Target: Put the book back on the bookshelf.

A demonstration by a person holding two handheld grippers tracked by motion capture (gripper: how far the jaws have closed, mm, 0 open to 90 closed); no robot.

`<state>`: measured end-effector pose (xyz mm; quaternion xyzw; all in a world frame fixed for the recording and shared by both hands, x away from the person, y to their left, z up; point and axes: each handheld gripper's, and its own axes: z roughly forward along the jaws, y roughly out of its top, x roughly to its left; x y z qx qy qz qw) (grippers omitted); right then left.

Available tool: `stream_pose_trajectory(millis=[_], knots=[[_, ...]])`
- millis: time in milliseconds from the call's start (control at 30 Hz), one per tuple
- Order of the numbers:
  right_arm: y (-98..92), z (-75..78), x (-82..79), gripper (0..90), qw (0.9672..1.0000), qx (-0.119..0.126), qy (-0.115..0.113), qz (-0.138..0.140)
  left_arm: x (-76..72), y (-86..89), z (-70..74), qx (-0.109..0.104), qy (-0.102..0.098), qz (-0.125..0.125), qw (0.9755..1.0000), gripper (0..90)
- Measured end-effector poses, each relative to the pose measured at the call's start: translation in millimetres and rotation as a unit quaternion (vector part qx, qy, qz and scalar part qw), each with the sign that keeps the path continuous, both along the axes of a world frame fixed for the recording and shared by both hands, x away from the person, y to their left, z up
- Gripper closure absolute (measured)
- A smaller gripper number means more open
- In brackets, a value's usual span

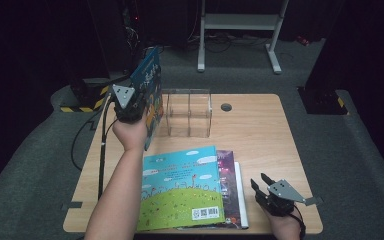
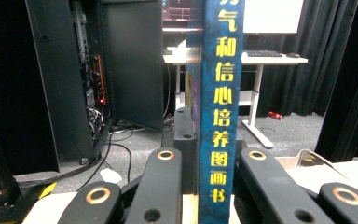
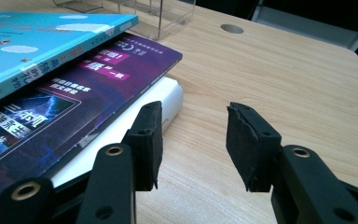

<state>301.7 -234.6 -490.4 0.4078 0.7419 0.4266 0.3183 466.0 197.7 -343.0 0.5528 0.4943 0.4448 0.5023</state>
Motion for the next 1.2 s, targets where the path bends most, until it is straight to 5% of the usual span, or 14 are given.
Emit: stream_pose_trajectory(millis=[267,700,1200], knots=[[0.9,-0.3,-0.1,56.3,1.0000,-0.001,0.001,-0.002,12.0,-3.4,-5.9,-0.017,0.001,-0.002,0.9999,83.3],[-0.1,-2.0,-0.3,56.4,1.0000,-0.001,0.002,-0.006,15.1,-6.0,-14.7,-0.012,-0.010,0.004,0.9999,83.3],[1.8,-3.2,-1.7,56.0,1.0000,-0.007,0.004,-0.003,-7.2,-4.6,-27.4,-0.010,-0.001,-0.004,0.9999,82.6]])
